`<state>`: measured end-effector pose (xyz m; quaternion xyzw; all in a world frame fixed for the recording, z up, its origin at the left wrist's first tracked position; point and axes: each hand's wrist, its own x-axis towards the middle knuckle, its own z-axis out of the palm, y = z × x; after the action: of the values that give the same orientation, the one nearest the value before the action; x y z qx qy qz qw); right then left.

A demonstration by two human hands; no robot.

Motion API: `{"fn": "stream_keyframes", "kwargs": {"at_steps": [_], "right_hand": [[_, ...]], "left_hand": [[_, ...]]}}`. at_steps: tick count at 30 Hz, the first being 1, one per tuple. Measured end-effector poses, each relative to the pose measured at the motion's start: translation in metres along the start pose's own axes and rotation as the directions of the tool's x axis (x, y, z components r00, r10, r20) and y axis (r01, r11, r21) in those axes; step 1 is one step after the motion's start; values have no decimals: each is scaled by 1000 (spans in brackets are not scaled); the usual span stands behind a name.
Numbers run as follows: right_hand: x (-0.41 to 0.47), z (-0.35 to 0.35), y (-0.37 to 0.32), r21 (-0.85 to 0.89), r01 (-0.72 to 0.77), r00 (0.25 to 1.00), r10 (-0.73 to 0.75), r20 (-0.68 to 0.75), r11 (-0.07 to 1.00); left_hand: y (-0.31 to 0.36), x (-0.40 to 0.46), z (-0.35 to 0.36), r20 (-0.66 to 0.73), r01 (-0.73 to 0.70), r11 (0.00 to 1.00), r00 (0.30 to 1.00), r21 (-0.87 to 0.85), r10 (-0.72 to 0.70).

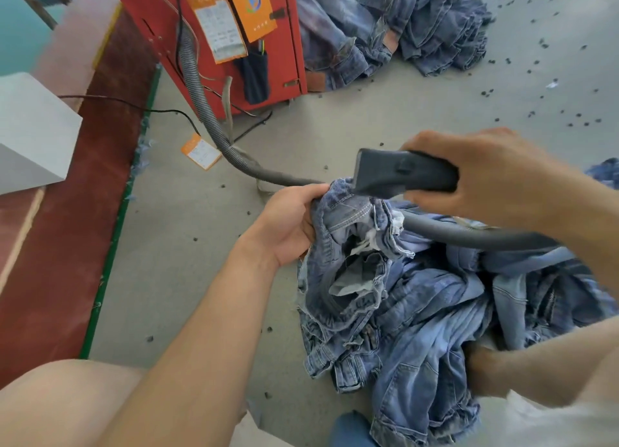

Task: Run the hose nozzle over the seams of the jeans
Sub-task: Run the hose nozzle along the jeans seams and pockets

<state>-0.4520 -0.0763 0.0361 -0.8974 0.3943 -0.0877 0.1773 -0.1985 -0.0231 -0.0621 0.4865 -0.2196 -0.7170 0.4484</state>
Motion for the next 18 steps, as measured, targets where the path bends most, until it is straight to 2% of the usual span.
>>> {"fn": "stream_keyframes", "kwargs": {"at_steps": [3, 6, 9, 12, 18], "right_hand": [[-4, 8, -6, -101, 23, 996, -14, 94, 995], [1, 23, -19, -124, 97, 990, -83, 112, 988], [6, 19, -15, -21, 80, 997, -80, 21, 997], [5, -1, 3, 46, -6, 996, 10, -89, 999], [-4, 12, -6, -109, -18, 996, 27, 82, 994]], "left_hand": [[-2, 1, -1, 5, 9, 1000, 1000, 16, -9], [-11, 2, 1, 34, 11, 1000, 999, 25, -12], [-13, 1, 2, 75, 49, 999, 996, -1, -48], [-7, 0, -3, 71, 76, 997, 995, -5, -75], [-5, 2, -2, 99, 96, 994, 991, -57, -91]]}}
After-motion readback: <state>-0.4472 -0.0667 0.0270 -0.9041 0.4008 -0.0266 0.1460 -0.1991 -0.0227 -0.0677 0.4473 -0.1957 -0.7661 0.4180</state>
